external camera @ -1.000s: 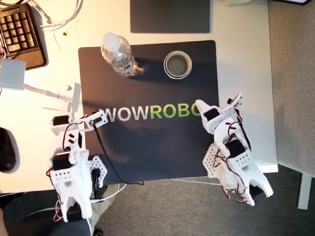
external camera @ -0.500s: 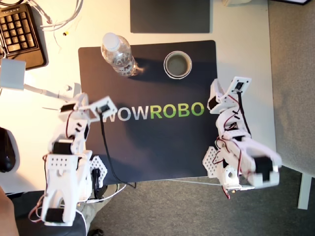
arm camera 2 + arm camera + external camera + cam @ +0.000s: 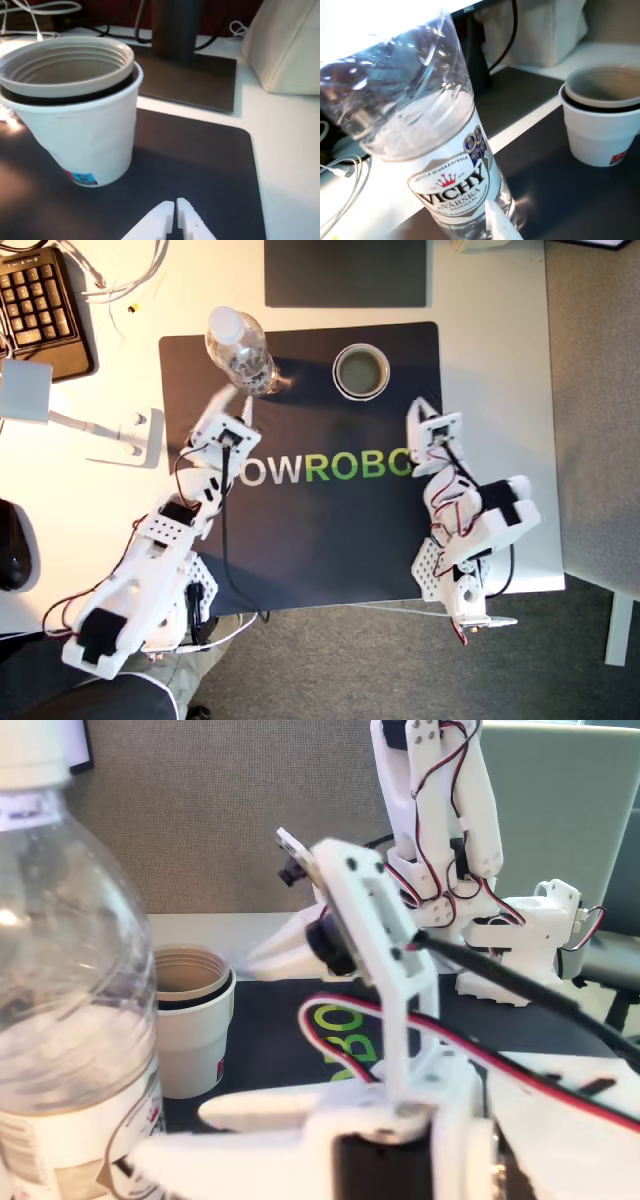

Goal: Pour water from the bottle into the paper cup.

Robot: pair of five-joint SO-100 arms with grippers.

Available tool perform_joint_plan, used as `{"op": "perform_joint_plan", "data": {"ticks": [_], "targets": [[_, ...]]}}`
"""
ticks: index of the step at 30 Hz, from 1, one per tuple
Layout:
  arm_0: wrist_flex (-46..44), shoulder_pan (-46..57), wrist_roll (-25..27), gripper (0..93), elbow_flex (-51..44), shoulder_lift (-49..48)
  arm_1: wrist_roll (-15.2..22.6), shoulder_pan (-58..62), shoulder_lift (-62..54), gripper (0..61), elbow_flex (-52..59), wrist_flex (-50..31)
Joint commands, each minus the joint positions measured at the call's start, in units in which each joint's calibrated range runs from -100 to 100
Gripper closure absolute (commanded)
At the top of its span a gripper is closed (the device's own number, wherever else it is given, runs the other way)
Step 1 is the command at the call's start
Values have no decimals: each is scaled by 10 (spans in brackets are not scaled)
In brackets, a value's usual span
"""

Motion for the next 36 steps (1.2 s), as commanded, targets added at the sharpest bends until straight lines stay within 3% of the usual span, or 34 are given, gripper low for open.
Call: {"op": "perform_joint_plan", "data": {"ticks": [1,3,6,8,9,13,17,24,33,35,36], "targets": [[-215,17,14,211,39,66,3,-126,10,613,2,12],[-283,18,17,101,44,113,7,-175,9,613,1,2],[-372,10,31,52,25,191,11,-165,9,590,-1,3],[-416,6,49,52,-1,241,19,-135,12,487,-18,6],[-437,6,63,52,-24,273,20,-118,11,377,-37,15],[-453,18,76,52,-98,347,19,-81,2,236,-88,60],[-412,54,76,52,-247,450,21,-29,-18,128,-154,88],[-273,53,70,66,-366,444,8,-14,-15,104,-258,84],[-263,-8,49,79,-330,406,7,-98,23,105,-286,37],[-262,-10,45,134,-327,399,6,-105,25,105,-308,46],[-258,-10,41,337,-319,389,7,-111,28,105,-322,50]]}}
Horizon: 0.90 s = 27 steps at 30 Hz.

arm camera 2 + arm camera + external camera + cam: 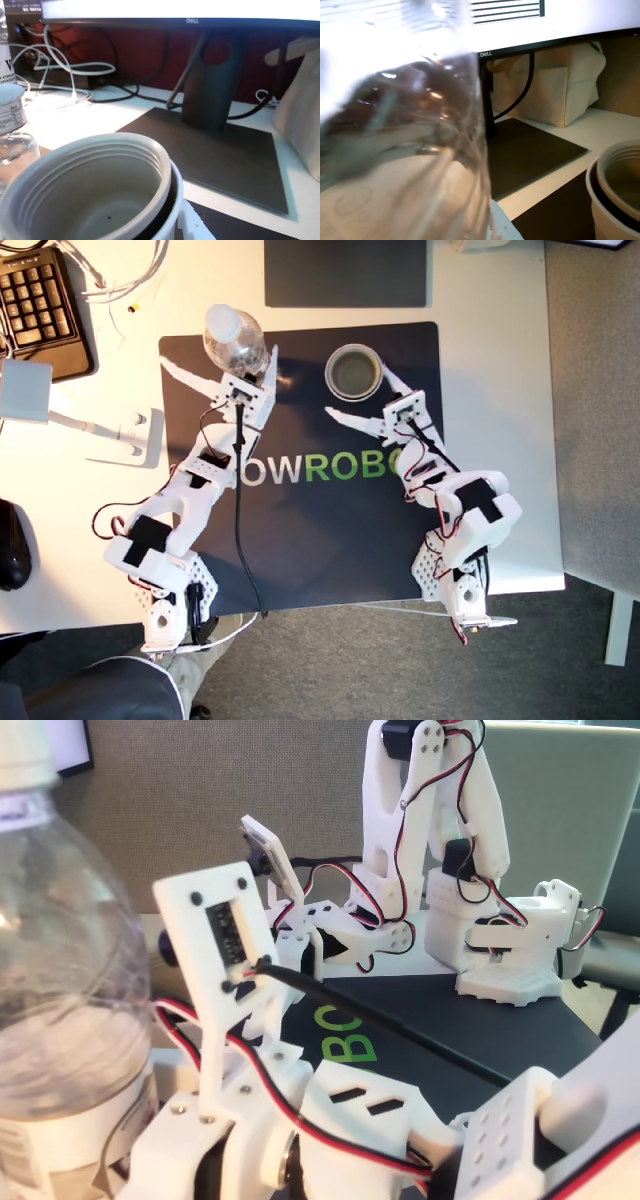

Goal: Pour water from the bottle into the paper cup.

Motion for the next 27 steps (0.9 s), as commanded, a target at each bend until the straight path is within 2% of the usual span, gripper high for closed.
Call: {"op": "perform_joint_plan", "data": {"ticks": [1,2,3,4,11,12,15,17,18,20,21,22,23,25,27], "targets": [[8,-21,-15,510,12,-75,-2,-27,3,105,-68,-3],[11,-25,-16,734,24,-90,-4,-28,5,105,-85,14],[13,-28,-20,896,35,-106,-8,-28,11,106,-100,26],[13,-28,-30,927,48,-121,-11,-27,22,106,-118,33],[18,-21,-56,927,84,-171,-24,10,143,111,-215,53],[26,-21,-67,927,70,-190,-24,14,144,117,-217,53],[171,-21,-96,927,-61,-281,-26,26,136,133,-233,70],[224,-24,-107,927,-119,-305,-27,27,136,146,-235,70],[266,-24,-119,927,-169,-321,-30,27,137,188,-236,71],[321,-20,-155,927,-244,-343,-35,27,139,424,-235,71],[333,-16,-172,927,-259,-347,-35,27,140,476,-234,71],[346,-13,-195,927,-269,-354,-35,28,140,522,-234,71],[413,-9,-226,927,-296,-365,-33,29,141,563,-233,71],[516,-4,-278,927,-340,-377,-31,29,137,605,-227,69],[642,-4,-337,927,-402,-381,-29,29,90,612,-190,71]]}}
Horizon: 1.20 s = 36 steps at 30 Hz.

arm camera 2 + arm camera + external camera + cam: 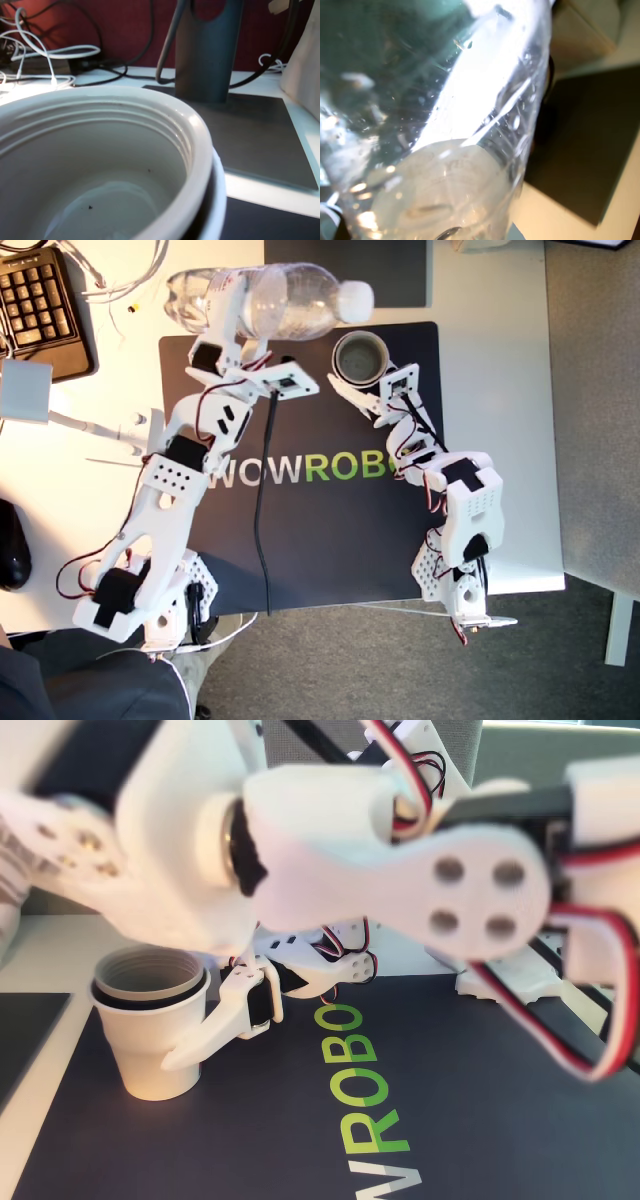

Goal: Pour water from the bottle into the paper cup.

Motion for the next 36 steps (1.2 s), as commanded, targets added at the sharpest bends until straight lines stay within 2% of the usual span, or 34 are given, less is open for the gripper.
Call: {"op": "perform_joint_plan", "data": {"ticks": [1,3,5,7,12,18,22,28,33,36], "targets": [[175,1,-95,927,-177,-106,22,5,-99,612,35,4],[231,-4,-127,927,-207,-105,56,9,-184,612,95,7],[263,-9,-140,927,-227,-101,66,9,-244,612,125,10],[304,-21,-157,927,-254,-96,74,1,-341,612,175,10],[318,-30,-160,927,-280,-90,76,-3,-441,612,241,32],[353,-13,-181,927,-313,-68,69,-32,-480,612,328,57],[372,1,-201,927,-316,-53,73,-77,-484,612,334,75],[409,8,-225,927,-333,-22,74,-83,-482,612,300,86],[437,8,-238,927,-346,-5,74,-44,-397,612,243,76],[446,4,-242,927,-351,1,74,-30,-385,612,211,105]]}}
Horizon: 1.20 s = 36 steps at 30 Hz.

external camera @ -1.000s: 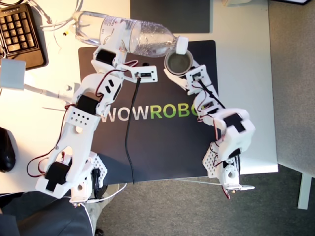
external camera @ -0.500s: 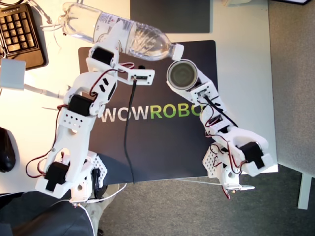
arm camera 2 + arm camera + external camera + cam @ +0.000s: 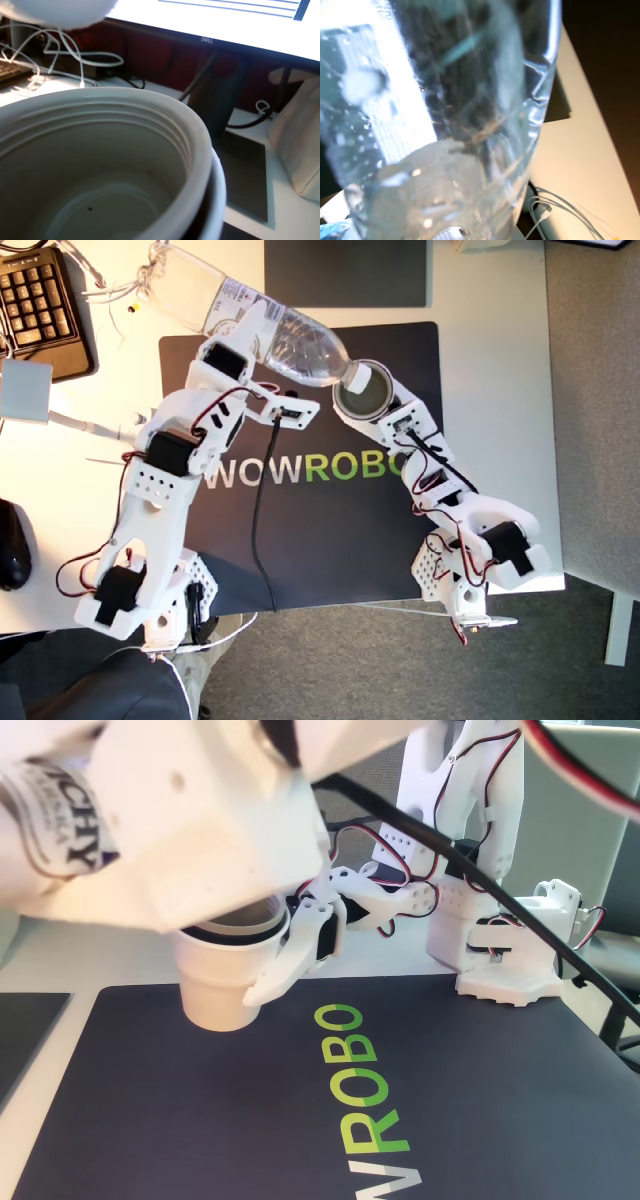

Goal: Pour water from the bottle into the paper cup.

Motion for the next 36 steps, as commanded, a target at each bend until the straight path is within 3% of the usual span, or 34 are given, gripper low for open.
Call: {"op": "perform_joint_plan", "data": {"ticks": [1,22,36], "targets": [[4,1,-3,927,-102,-13,2,13,4,612,-82,21],[32,-9,-14,927,-128,13,-2,26,29,612,-72,-37],[28,-12,-14,927,-136,28,-1,-16,34,612,6,-89]]}}
